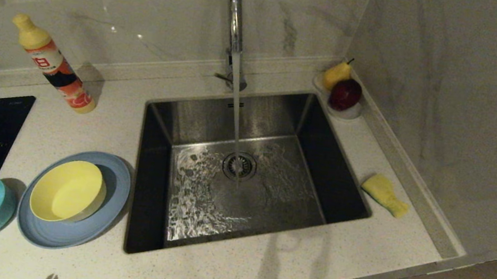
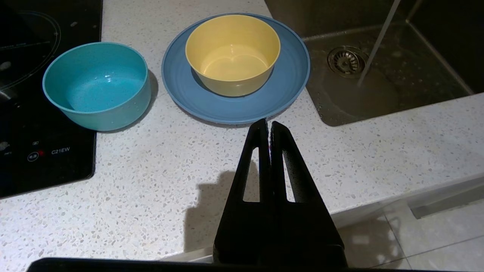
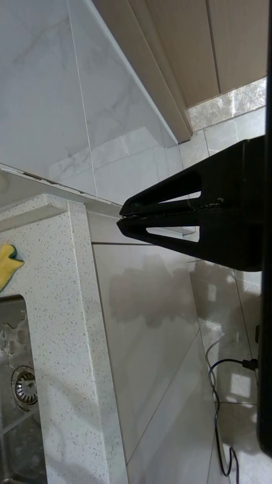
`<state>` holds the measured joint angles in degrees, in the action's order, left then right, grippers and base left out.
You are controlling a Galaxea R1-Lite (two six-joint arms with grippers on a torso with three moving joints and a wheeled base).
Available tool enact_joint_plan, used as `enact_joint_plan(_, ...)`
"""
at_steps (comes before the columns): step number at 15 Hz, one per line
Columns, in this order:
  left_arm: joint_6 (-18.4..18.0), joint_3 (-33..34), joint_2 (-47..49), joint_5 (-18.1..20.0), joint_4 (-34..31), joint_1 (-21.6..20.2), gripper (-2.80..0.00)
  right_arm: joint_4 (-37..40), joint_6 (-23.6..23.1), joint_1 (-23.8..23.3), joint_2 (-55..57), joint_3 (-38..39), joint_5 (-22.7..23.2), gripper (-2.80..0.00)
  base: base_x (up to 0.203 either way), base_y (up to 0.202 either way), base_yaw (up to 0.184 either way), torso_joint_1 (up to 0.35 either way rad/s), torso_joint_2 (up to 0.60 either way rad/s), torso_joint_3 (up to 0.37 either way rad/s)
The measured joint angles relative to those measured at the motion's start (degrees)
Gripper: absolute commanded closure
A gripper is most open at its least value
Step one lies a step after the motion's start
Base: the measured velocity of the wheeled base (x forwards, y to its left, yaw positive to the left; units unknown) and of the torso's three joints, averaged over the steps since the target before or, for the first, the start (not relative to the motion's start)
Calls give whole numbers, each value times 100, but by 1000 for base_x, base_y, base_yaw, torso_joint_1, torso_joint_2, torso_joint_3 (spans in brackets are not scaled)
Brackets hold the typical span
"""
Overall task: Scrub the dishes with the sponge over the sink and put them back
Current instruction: Pick up a bowl and the sponge
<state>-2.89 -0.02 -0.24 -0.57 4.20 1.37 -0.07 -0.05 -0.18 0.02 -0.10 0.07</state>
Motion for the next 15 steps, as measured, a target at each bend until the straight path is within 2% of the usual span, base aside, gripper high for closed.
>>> enact_joint_plan(12,2,2,2,-2,6,0,0,21,-135,0,0,0,7,0,0,0,0,0,0,0)
enact_joint_plan(15,5,2,2,0,6,0,0,36,-393,0,0,5,45,0,0,0,0,0,0,0)
